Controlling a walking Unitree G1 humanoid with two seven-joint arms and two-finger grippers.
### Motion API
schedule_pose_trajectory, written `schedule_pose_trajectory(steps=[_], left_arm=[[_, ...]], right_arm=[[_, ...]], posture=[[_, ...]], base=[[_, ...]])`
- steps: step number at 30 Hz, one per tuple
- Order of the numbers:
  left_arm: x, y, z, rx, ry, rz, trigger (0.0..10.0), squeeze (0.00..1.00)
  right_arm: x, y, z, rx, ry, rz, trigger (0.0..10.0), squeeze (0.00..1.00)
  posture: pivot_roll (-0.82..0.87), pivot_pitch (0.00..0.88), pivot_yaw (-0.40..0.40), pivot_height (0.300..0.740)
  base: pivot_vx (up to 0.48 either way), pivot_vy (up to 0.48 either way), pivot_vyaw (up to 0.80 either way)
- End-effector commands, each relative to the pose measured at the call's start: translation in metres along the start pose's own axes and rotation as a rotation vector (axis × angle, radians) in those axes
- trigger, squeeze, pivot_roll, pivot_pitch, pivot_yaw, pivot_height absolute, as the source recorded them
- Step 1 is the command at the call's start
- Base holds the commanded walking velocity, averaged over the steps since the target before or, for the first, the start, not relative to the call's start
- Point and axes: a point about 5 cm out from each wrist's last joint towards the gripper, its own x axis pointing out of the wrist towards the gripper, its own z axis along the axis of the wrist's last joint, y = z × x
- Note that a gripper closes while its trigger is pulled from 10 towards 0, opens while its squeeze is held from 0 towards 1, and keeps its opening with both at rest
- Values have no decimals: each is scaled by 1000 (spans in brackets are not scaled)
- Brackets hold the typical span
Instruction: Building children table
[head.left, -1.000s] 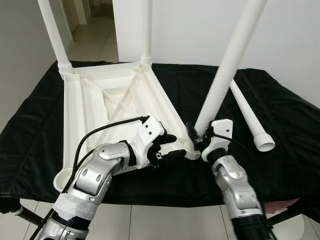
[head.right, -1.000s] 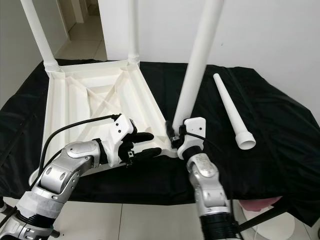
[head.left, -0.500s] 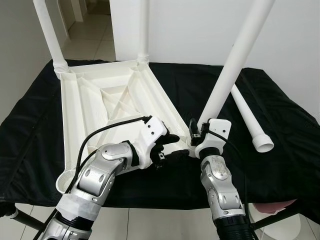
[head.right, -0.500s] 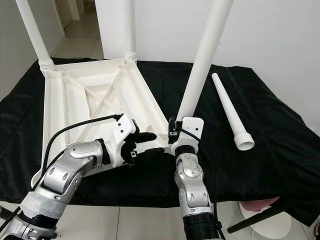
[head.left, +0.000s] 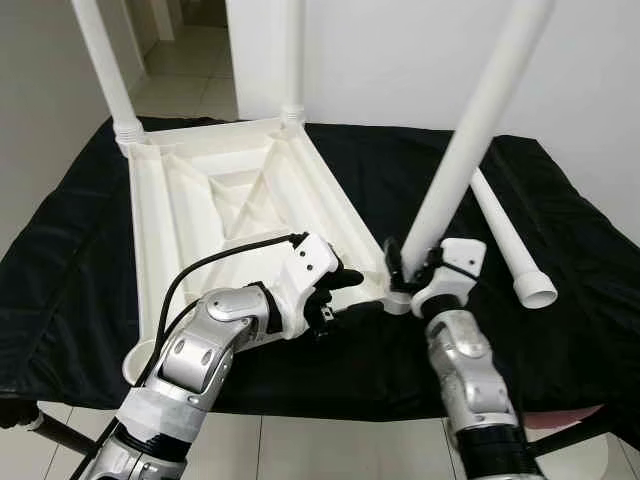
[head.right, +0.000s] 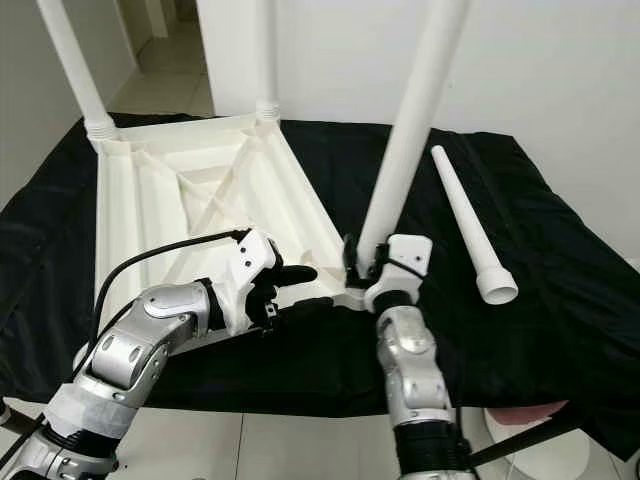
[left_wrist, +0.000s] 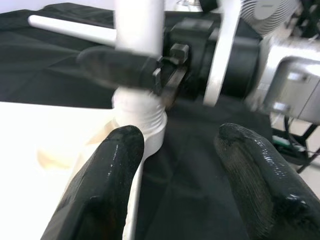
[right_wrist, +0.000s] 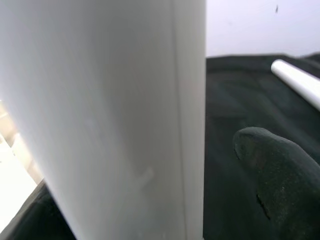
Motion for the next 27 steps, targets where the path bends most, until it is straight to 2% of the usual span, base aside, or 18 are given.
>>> schedule_pose_trajectory(steps=[1,2,3,4,5,8,12,19,27], left_arm=[[2,1,-3,1,12,43,10000,0],[3,1,-3,1,12,41,10000,0],[3,0,-3,2,12,39,10000,0],[3,0,-3,2,12,39,10000,0],[4,0,-3,2,11,35,10000,0],[4,0,-3,3,11,33,10000,0],[5,-1,-2,4,9,26,10000,0],[6,-2,-3,1,10,21,10000,0],[8,-7,-5,-7,18,-2,10000,0]], right_arm=[[0,-6,0,-2,-2,-6,10000,1000],[0,-6,1,-20,2,51,10000,0],[0,-5,0,-33,12,126,10000,0],[0,-5,0,-33,12,126,10000,0],[-2,-5,-1,-51,27,231,10000,0],[-2,-5,-3,-77,42,293,10000,0],[-2,-7,-7,-132,74,446,10000,0],[3,-17,-11,-190,120,546,10000,0],[14,-22,-15,-205,148,580,10000,0]], posture=[[33,31,-16,740],[31,28,-14,740],[29,27,-12,740],[29,27,-12,740],[26,26,-10,740],[26,26,-10,740],[24,24,-5,740],[24,27,-1,740],[26,36,1,740]], base=[[0,0,0],[0,0,0],[0,0,0],[0,0,0],[0,0,0],[0,0,0],[0,0,0],[0,0,0],[0,0,0]])
